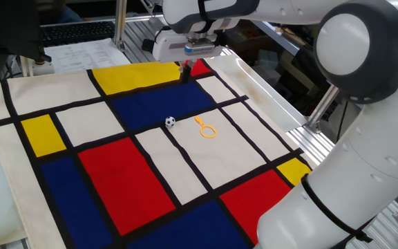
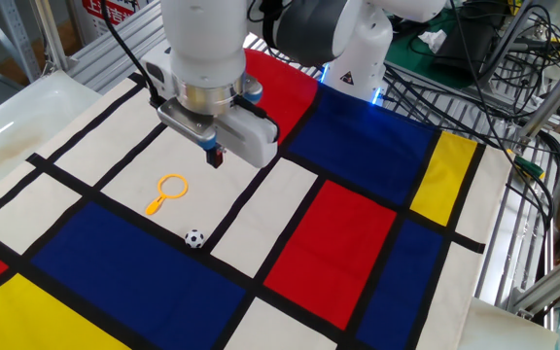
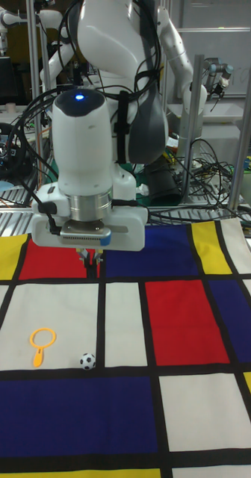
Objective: Attach the bubble ring to the ball
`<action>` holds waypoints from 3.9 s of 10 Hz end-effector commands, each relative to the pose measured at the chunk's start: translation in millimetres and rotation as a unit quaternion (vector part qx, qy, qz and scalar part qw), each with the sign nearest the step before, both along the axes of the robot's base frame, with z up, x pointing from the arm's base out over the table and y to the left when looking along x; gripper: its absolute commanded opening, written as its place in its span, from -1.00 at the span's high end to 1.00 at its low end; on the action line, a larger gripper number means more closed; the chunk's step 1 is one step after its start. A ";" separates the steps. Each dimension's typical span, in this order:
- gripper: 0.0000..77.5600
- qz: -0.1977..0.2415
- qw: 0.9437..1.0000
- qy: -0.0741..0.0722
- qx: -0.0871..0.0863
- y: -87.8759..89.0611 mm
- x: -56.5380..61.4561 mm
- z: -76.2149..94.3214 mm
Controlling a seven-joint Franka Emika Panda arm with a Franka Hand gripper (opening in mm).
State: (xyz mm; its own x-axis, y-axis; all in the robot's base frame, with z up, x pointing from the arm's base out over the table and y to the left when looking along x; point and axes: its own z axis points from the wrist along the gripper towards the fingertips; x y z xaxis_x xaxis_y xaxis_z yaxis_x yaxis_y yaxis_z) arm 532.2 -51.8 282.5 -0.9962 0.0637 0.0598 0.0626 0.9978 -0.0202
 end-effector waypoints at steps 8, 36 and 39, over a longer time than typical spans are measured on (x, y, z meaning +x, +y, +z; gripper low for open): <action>1.00 -0.078 0.997 0.019 -0.001 -0.3 0.6 1.4; 1.00 -0.011 1.000 -0.010 -0.003 -72.2 19.0 -100.3; 1.00 -0.003 1.000 -0.014 -0.002 -80.4 23.9 -106.1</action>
